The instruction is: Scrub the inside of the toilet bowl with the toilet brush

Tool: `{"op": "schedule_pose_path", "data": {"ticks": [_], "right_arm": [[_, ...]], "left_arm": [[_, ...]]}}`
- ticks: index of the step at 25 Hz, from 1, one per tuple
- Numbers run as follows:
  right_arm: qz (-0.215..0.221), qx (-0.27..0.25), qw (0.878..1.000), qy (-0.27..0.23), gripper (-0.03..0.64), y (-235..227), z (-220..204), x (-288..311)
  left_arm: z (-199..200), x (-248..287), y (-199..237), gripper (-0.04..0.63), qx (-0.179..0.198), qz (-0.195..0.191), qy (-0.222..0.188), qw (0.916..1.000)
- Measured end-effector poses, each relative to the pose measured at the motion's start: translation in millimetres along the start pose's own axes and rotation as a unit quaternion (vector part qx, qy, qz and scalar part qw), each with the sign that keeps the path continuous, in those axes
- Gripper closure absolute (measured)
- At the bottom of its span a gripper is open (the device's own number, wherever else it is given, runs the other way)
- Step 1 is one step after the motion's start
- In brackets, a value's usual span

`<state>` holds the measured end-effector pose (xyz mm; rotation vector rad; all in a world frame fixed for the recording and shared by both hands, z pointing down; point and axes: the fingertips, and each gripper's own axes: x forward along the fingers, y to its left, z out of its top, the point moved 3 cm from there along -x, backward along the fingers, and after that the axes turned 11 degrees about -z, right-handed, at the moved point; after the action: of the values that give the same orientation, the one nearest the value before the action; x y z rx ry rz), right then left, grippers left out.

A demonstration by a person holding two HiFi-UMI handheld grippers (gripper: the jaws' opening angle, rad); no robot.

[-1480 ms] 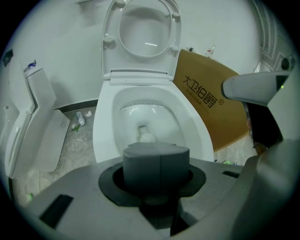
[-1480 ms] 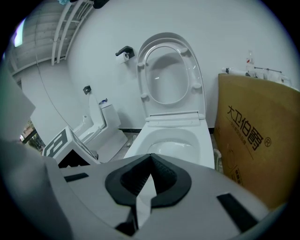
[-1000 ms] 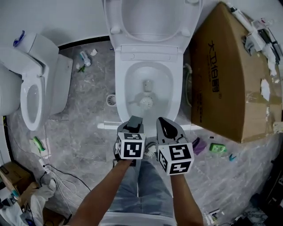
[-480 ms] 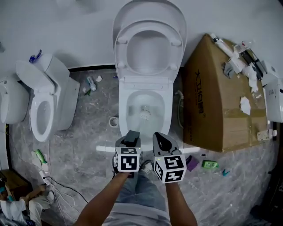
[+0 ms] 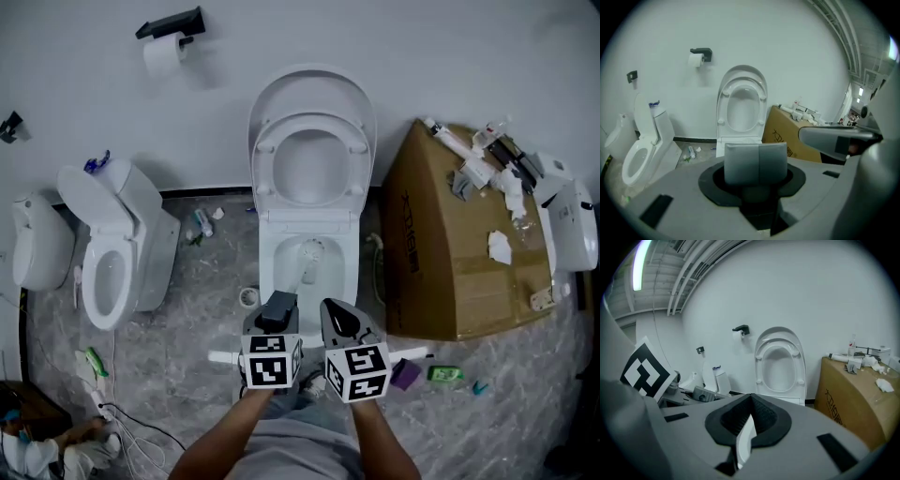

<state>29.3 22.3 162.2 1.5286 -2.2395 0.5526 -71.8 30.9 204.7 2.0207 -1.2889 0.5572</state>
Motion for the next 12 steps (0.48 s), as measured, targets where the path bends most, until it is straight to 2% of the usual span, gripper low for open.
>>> {"op": "schedule_pose_path", "data": {"ticks": [5, 12], "right_arm": [[0.007, -0.002, 1.0, -0.024, 0.618, 9.1, 28.7, -9.3], [-0.001, -0.012, 0.999, -0.044, 0.618, 14.1, 60.1, -15.8]], "left_arm": [[40.6, -28.8, -12.8, 0.443, 0.019, -0.005, -0.062, 0.9979], [72.7, -42.8, -23.5, 0.443, 0.055, -0.023, -0.091, 0.9941]]}}
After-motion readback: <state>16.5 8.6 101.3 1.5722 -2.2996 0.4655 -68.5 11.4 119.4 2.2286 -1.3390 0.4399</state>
